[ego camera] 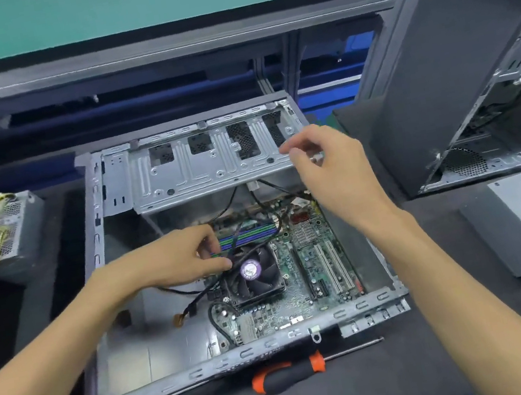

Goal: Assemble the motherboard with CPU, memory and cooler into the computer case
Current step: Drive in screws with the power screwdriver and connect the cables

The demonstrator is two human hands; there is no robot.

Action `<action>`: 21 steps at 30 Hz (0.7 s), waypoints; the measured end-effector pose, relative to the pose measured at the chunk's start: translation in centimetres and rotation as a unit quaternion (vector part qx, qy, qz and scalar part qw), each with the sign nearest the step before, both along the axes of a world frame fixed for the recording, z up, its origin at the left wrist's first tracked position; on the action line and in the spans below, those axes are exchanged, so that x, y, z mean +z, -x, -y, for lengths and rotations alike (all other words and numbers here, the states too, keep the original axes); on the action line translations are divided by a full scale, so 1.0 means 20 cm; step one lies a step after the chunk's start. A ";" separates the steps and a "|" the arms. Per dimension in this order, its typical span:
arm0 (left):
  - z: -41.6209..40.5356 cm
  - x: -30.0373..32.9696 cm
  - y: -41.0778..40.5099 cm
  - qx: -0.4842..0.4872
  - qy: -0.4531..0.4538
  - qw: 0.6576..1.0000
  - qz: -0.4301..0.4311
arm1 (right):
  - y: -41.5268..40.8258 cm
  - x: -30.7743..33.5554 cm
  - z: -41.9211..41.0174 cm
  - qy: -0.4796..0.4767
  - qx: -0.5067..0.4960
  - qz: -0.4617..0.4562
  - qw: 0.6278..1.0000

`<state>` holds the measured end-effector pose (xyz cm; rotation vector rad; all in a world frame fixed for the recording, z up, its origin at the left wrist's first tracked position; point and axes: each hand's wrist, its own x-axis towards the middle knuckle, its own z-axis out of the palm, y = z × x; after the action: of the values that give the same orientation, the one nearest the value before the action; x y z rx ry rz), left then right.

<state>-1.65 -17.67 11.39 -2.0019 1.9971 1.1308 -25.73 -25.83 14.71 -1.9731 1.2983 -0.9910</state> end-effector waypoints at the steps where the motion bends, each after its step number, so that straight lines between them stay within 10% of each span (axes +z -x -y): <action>1: -0.03 -0.01 -0.01 0.004 -0.014 1.000 0.001 | -0.03 0.00 -0.01 -0.010 0.021 0.010 1.000; 10: -0.09 -0.05 -0.02 0.005 0.151 0.979 0.135 | -0.17 -0.07 -0.06 -0.112 0.103 0.020 0.988; 21: -0.15 -0.12 0.01 -0.077 0.169 0.982 0.045 | -0.16 -0.10 -0.04 -0.153 0.090 0.038 0.983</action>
<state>-1.89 -14.62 9.04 -1.9510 2.3772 0.6943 -22.61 -25.02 12.64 -1.7626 1.1324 -0.7251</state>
